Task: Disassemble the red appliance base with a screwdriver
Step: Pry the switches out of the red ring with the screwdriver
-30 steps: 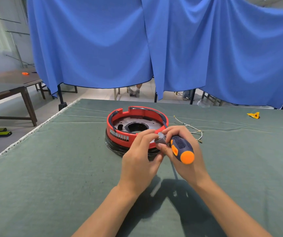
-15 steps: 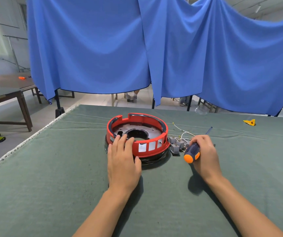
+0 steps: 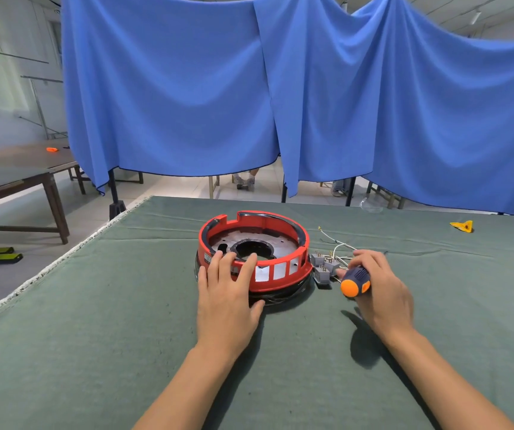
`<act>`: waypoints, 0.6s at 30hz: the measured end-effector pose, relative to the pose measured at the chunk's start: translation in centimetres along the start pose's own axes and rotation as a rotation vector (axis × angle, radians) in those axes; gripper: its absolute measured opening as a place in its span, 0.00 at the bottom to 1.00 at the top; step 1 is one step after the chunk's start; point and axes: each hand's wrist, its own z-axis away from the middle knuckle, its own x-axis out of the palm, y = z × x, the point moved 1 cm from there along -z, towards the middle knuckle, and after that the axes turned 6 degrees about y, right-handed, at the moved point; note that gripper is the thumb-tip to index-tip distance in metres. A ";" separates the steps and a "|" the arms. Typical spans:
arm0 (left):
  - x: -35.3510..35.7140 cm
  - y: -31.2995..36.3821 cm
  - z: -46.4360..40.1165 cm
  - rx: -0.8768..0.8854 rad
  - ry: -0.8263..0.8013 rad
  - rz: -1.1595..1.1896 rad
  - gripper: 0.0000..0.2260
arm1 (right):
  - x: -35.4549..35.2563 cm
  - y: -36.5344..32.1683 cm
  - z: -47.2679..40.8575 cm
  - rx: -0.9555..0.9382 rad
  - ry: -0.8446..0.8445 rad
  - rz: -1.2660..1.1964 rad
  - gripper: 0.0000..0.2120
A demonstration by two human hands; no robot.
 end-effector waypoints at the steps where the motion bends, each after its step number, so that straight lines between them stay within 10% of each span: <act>1: 0.1 -0.1 -0.2 0.029 -0.022 -0.062 0.33 | -0.3 -0.5 0.0 -0.034 0.031 0.013 0.15; 13: -0.4 -0.1 -1.5 0.002 0.330 0.198 0.27 | -0.9 -0.4 1.0 0.201 0.066 -0.153 0.11; 18: -2.4 0.0 -2.0 -0.377 0.424 0.755 0.21 | -0.5 -0.8 0.8 0.221 0.084 -0.206 0.11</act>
